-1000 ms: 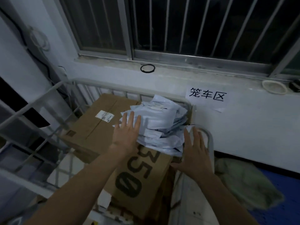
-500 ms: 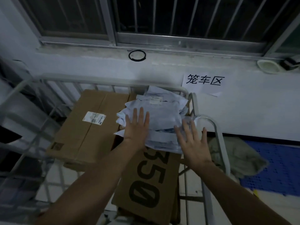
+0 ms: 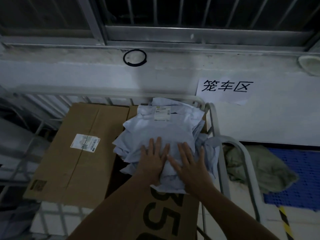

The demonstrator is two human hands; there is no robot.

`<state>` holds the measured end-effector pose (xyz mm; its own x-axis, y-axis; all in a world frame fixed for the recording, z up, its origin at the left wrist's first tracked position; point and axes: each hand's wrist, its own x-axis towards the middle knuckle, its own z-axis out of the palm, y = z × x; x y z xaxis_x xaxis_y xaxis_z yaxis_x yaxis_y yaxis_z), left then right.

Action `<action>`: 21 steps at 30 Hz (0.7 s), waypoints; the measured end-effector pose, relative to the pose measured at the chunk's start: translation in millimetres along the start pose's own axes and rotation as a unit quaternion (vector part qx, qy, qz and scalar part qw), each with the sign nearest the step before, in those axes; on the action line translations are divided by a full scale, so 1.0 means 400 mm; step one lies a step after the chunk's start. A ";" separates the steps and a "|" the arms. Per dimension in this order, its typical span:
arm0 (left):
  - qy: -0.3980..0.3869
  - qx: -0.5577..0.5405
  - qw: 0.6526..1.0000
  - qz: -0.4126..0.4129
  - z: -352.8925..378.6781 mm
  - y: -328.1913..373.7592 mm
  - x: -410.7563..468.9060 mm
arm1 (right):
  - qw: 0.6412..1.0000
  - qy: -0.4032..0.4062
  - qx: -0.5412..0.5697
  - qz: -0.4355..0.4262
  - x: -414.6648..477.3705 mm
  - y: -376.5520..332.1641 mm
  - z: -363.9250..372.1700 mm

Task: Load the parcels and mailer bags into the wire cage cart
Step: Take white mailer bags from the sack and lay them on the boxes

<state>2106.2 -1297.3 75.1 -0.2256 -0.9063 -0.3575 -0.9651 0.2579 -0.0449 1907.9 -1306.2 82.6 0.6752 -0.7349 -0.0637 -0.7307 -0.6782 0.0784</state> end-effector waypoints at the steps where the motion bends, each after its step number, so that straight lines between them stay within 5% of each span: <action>1: -0.010 -0.001 1.000 0.005 0.007 -0.002 0.008 | 1.000 -0.020 0.006 0.007 0.008 0.002 0.014; 5: 0.019 -0.019 1.000 0.008 0.084 -0.015 0.029 | 0.998 -0.052 0.033 0.024 0.019 0.001 0.058; 14: 0.107 -0.015 0.994 0.030 0.146 -0.017 0.054 | 0.995 0.068 0.056 -0.051 0.039 0.016 0.146; 21: 0.151 -0.012 0.985 0.079 0.131 -0.051 0.030 | 0.994 0.069 0.061 -0.054 0.045 -0.022 0.089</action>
<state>2130.1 -1295.8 22.9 -0.3987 -0.9148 -0.0652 -0.9170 0.3988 0.0121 1922.7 -1313.8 45.4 0.7522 -0.6549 0.0728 -0.6536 -0.7556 -0.0431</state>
